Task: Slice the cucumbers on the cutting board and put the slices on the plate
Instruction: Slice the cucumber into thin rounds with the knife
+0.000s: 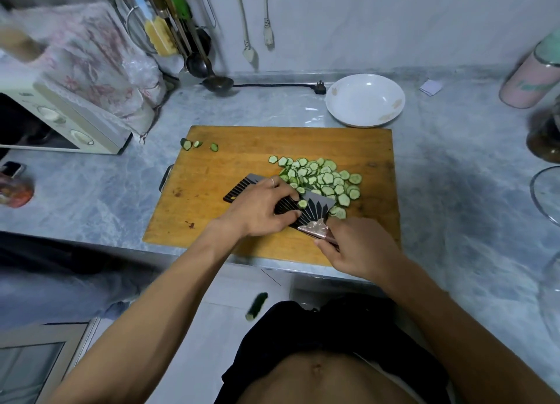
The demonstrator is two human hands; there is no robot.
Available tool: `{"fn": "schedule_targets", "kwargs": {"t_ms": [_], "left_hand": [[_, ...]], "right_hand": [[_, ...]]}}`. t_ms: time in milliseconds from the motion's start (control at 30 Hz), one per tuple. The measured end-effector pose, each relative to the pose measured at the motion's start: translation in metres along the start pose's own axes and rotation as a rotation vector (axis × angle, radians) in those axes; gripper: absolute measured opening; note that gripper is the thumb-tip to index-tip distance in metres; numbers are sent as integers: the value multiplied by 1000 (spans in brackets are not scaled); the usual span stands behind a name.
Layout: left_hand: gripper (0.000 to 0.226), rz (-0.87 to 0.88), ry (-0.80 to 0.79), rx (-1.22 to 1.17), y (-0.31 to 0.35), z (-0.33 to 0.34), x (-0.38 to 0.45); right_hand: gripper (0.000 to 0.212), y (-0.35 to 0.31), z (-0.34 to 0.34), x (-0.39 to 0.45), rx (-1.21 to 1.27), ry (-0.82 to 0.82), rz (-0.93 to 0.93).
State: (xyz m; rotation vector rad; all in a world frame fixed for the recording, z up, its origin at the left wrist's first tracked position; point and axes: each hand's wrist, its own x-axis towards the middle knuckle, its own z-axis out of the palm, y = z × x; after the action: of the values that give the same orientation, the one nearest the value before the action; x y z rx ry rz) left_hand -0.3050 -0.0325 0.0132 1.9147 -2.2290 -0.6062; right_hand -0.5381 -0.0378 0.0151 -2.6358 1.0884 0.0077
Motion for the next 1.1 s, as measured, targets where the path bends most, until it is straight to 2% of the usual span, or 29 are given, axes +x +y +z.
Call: {"fn": "schedule_targets", "kwargs": {"t_ms": [67, 133, 333, 434, 534, 700, 834, 967, 1034, 1100], "left_hand": [[52, -46, -81, -17, 1, 0, 11], [49, -78, -98, -52, 3, 2, 20], [29, 5, 242, -107, 10, 9, 8], [18, 125, 194, -153, 17, 11, -1], [11, 126, 139, -169, 17, 7, 6], [27, -143, 161, -49, 16, -3, 25], [26, -106, 235, -88, 22, -5, 10], [44, -71, 54, -102, 17, 0, 7], [46, -90, 119, -154, 14, -1, 6], [42, -82, 322, -253, 16, -4, -4]], "right_hand": [[37, -1, 1, -1, 0, 5, 0], [36, -1, 2, -4, 8, 10, 4], [36, 4, 6, -14, -2, 39, 19], [37, 3, 6, -18, -17, 72, 7], [37, 0, 3, -18, -33, 72, -13], [33, -8, -11, -19, -30, 62, -10], [34, -7, -11, -22, -93, 39, 7], [33, -8, -11, -28, -76, 27, 30], [32, -8, -6, -31, -21, 30, 80], [34, -7, 2, -35, 98, 40, 167]]}}
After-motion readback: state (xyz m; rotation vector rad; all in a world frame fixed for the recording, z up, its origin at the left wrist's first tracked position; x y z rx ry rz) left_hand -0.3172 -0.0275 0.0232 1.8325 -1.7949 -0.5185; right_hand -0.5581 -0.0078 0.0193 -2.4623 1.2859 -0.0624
